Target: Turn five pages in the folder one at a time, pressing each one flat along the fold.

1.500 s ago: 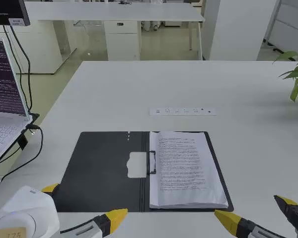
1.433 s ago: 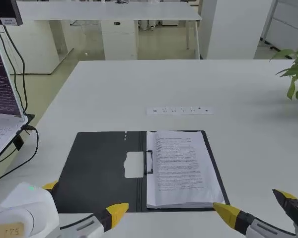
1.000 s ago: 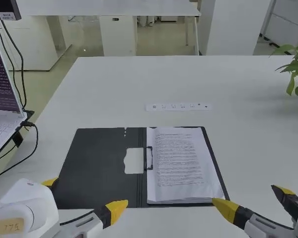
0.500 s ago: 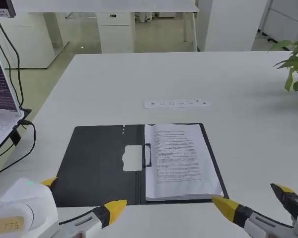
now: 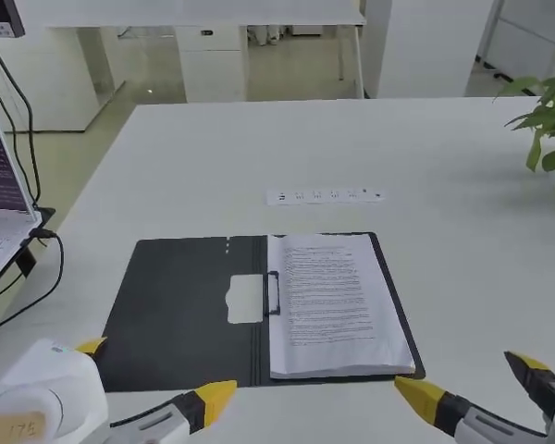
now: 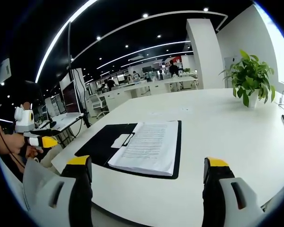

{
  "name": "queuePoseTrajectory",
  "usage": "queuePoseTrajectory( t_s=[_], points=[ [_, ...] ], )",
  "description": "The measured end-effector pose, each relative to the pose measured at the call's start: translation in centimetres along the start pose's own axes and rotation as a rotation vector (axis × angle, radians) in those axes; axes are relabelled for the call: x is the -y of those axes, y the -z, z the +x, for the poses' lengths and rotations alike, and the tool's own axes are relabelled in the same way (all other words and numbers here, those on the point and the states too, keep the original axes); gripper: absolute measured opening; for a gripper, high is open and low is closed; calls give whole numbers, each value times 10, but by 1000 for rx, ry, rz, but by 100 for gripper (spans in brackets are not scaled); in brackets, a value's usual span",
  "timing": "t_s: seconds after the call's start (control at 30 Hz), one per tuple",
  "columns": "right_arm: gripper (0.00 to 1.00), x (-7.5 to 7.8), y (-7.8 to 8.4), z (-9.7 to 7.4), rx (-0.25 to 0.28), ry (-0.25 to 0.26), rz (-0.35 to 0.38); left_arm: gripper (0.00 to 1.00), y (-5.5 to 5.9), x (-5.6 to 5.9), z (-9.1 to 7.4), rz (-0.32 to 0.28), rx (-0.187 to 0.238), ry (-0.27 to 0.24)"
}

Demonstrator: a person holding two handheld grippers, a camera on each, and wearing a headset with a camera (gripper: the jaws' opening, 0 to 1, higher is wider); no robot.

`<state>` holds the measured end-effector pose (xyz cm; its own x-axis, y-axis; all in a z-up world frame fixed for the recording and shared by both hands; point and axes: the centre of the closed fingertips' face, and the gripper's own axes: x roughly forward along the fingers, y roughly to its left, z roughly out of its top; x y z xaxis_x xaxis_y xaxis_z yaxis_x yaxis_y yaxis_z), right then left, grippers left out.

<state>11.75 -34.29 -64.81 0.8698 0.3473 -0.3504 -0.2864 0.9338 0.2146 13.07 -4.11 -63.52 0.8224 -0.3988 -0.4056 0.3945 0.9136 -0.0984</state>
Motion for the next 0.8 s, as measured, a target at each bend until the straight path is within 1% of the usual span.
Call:
queuePoseTrajectory(
  t_s=[0.3, 0.43, 0.67, 0.8],
  points=[
    [100, -1, -3, 0, 6, -4, -3, 99, 5, -1, 1, 2, -17, 1],
    [100, 0, -1, -1, 2, 1, 0, 99, 5, 1, 1, 3, -17, 7],
    [100, 0, -1, -1, -1, 4, 0, 99, 4, -1, 1, 1, -13, 5],
    [100, 0, -2, 0, 2, 5, -2, 99, 6, -2, 0, 1, -18, 0]
  ],
)
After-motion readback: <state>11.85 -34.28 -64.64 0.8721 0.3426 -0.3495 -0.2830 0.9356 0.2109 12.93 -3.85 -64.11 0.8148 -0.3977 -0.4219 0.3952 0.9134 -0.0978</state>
